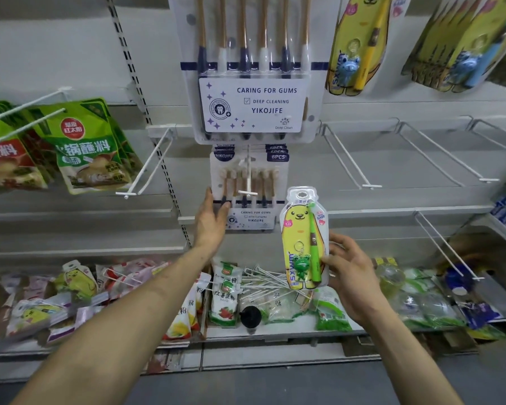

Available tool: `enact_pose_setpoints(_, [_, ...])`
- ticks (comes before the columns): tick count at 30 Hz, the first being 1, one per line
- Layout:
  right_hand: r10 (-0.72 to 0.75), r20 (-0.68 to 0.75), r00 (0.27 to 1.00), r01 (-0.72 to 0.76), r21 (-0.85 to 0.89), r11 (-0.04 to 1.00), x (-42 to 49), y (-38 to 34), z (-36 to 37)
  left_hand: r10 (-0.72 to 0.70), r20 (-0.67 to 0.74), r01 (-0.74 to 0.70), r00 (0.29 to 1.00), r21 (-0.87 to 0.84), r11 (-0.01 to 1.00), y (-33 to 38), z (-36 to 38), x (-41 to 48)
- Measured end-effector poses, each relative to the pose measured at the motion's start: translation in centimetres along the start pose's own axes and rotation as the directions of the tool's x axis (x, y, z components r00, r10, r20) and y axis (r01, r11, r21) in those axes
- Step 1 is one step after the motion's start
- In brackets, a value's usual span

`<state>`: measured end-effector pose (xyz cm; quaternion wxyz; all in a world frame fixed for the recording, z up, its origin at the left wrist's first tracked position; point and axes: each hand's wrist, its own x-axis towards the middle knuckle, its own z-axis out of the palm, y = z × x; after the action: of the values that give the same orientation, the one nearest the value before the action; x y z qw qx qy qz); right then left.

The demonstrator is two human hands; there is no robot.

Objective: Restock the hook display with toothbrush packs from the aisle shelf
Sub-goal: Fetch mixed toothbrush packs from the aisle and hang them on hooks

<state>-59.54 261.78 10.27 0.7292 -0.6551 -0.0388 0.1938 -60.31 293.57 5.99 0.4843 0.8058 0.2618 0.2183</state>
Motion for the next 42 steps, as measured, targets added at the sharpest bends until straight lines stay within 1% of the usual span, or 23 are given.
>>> enact_pose_setpoints(2, [0.000,-0.013,1.000,0.000,0.001,1.000,-0.3,0.1,0.1,-0.041,0.016,0.041,0.999,0.004,0.999,0.0,0.1,-0.6])
enact_pose_setpoints(4, [0.000,-0.030,1.000,0.000,-0.001,1.000,-0.7,0.2,0.2,-0.112,-0.004,0.112,0.994,0.013,0.994,0.4,0.4,-1.8])
enact_pose_setpoints(6, [0.005,-0.054,0.999,-0.005,-0.002,1.000,-1.2,0.3,0.4,-0.144,-0.037,0.145,0.989,0.021,0.989,0.4,0.8,-3.4])
enact_pose_setpoints(7, [0.006,-0.069,0.998,-0.007,-0.002,1.000,-1.4,0.4,0.4,-0.139,-0.030,0.140,0.990,0.031,0.990,0.3,1.2,-4.4])
enact_pose_setpoints(8, [0.008,-0.087,0.996,-0.009,-0.003,1.000,-1.6,0.6,0.5,-0.133,0.005,0.132,0.991,0.030,0.991,0.3,1.5,-5.4])
enact_pose_setpoints(9, [0.010,-0.103,0.995,-0.011,-0.007,1.000,-1.7,0.7,0.6,-0.127,0.061,0.128,0.990,-0.008,0.992,0.3,1.9,-6.4])
enact_pose_setpoints(11, [0.011,-0.129,0.992,-0.015,-0.026,1.000,-1.9,1.0,0.8,-0.134,0.186,0.163,0.973,-0.150,0.975,0.9,2.5,-8.9])
enact_pose_setpoints(13, [0.008,-0.146,0.989,-0.013,-0.035,0.999,-2.0,1.2,0.9,-0.094,0.279,0.174,0.956,-0.278,0.945,2.2,3.0,-11.7])
enact_pose_setpoints(15, [0.008,-0.150,0.989,-0.013,-0.033,0.999,-2.3,1.4,1.0,-0.039,0.315,0.150,0.948,-0.338,0.929,3.6,3.3,-14.0])
enact_pose_setpoints(19, [-0.003,-0.115,0.993,-0.003,-0.047,0.999,-3.2,1.2,0.1,-0.007,0.364,0.145,0.931,-0.354,0.924,5.5,4.3,-17.2])
enact_pose_setpoints(23, [-0.038,-0.045,0.998,0.035,-0.056,0.998,-4.3,0.2,-2.5,-0.029,0.271,0.144,0.962,-0.413,0.899,7.8,5.9,-20.0])
enact_pose_setpoints(26, [-0.097,0.033,0.995,0.099,-0.069,0.993,-5.3,-1.8,-5.9,-0.002,0.183,0.079,0.983,-0.415,0.907,11.0,7.8,-22.3])
enact_pose_setpoints(29, [-0.172,0.068,0.983,0.178,-0.100,0.979,-5.9,-5.0,-10.2,0.037,0.126,0.023,0.991,-0.444,0.896,15.5,10.3,-24.2])
enact_pose_setpoints(32, [-0.277,0.094,0.956,0.288,-0.129,0.949,-5.9,-9.5,-14.3,0.100,0.049,-0.064,0.994,-0.481,0.874,20.8,12.6,-25.1])
enact_pose_setpoints(34, [-0.331,0.113,0.937,0.345,-0.133,0.929,-5.7,-12.6,-16.6,0.118,0.000,-0.103,0.993,-0.493,0.864,24.5,13.9,-25.1])
enact_pose_setpoints(39, [-0.432,0.145,0.890,0.450,-0.136,0.882,-4.9,-19.8,-20.7,0.233,-0.051,-0.230,0.971,-0.462,0.857,32.2,15.5,-24.3])
enact_pose_setpoints(42, [-0.488,0.104,0.866,0.499,-0.136,0.856,-4.5,-22.8,-22.9,0.291,-0.031,-0.277,0.956,-0.418,0.865,35.7,16.7,-23.1])
